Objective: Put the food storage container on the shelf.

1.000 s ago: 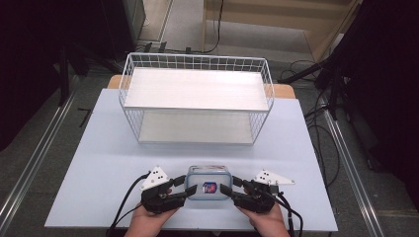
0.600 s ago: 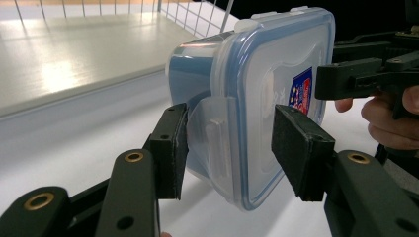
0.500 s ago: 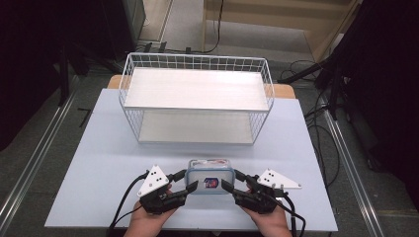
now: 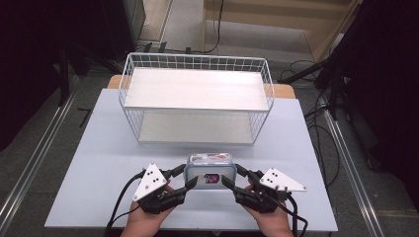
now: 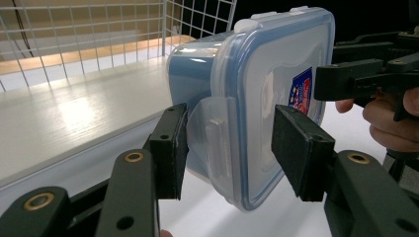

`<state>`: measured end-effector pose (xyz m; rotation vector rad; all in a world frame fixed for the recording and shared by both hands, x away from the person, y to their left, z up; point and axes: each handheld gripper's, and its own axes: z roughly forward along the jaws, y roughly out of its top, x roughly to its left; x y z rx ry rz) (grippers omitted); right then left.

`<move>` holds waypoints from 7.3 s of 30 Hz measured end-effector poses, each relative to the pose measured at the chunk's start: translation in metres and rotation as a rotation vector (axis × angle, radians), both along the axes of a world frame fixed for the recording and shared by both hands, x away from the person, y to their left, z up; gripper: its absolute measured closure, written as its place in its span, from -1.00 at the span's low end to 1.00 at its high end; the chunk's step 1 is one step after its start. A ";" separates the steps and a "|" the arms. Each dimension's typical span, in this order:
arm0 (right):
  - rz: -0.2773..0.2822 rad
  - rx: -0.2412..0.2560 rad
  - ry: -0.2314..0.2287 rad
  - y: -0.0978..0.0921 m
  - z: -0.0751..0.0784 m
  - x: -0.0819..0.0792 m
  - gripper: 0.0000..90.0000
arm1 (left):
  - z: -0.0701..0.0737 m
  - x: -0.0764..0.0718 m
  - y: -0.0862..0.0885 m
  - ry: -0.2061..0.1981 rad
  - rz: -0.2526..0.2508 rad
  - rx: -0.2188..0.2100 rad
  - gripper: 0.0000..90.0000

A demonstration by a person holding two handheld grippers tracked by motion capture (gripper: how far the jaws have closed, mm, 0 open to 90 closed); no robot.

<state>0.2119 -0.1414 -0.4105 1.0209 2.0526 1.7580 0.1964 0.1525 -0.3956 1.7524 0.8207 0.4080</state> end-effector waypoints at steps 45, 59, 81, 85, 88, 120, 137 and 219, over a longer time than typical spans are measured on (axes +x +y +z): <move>-0.046 0.040 -0.198 0.003 0.074 0.015 0.05 | 0.077 0.021 0.002 -0.205 -0.001 -0.049 0.08; -0.053 0.029 -0.205 0.008 0.094 0.038 0.05 | 0.097 0.048 0.006 -0.218 -0.003 -0.060 0.08; -0.060 0.029 -0.217 0.009 0.121 0.088 0.05 | 0.115 0.099 0.007 -0.200 -0.005 -0.097 0.08; -0.063 0.033 -0.213 0.009 0.124 0.096 0.05 | 0.117 0.108 0.007 -0.191 -0.006 -0.107 0.08; -0.067 0.039 -0.201 0.009 0.125 0.100 0.05 | 0.118 0.113 0.008 -0.184 -0.008 -0.111 0.08; -0.065 0.077 -0.143 0.013 0.133 0.135 0.08 | 0.122 0.150 0.016 -0.091 -0.013 -0.167 0.08; -0.014 0.134 0.033 0.007 0.129 0.157 0.14 | 0.119 0.171 0.029 0.111 -0.046 -0.259 0.15; 0.010 0.311 0.512 0.004 0.115 0.212 0.21 | 0.112 0.216 0.044 0.510 0.040 -0.422 0.19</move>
